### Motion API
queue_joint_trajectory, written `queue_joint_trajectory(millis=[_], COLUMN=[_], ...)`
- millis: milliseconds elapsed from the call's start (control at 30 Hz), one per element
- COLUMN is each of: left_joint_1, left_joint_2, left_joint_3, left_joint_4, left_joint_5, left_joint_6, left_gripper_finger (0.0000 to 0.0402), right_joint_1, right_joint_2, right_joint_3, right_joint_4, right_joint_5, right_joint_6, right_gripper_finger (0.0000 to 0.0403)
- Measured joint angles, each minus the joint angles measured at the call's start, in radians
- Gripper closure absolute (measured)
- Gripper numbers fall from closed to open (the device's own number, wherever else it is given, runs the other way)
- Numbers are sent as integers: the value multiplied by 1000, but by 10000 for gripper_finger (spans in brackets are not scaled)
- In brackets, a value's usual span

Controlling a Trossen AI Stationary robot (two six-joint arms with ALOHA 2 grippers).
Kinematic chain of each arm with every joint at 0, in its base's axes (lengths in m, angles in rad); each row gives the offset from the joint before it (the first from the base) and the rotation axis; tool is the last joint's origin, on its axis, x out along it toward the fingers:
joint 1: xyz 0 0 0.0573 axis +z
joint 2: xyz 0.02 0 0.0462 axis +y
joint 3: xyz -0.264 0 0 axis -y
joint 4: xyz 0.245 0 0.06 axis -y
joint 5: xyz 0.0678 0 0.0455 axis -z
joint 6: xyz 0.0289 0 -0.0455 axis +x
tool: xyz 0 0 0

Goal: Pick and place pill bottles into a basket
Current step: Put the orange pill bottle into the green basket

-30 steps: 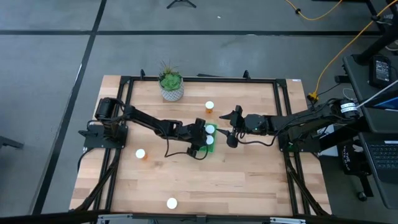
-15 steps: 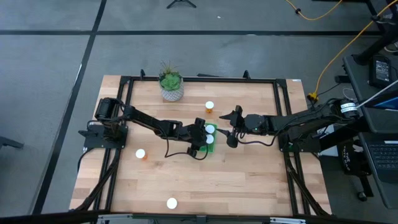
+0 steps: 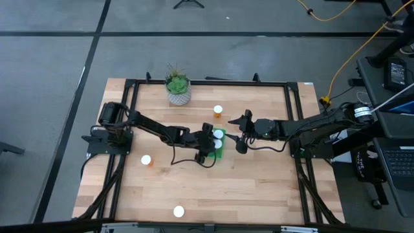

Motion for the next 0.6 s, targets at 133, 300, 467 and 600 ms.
queue_joint_trajectory(millis=[133, 300, 467, 600], left_joint_1=[-14, -18, -18, -18], left_joint_2=[0, 0, 0, 0], left_joint_3=[0, 0, 1, 1], left_joint_4=[0, 2, 37, 54], left_joint_5=[-22, -21, -40, -43], left_joint_6=[12, 23, 53, 74], left_gripper_finger=[162, 162, 162, 162], right_joint_1=[0, 0, 0, 0], right_joint_2=[0, 0, 0, 0], right_joint_3=[0, 0, 0, 0], right_joint_4=[0, 0, 0, 0], right_joint_5=[0, 0, 0, 0], right_joint_6=[0, 0, 9, 15], right_gripper_finger=[111, 111, 111, 111])
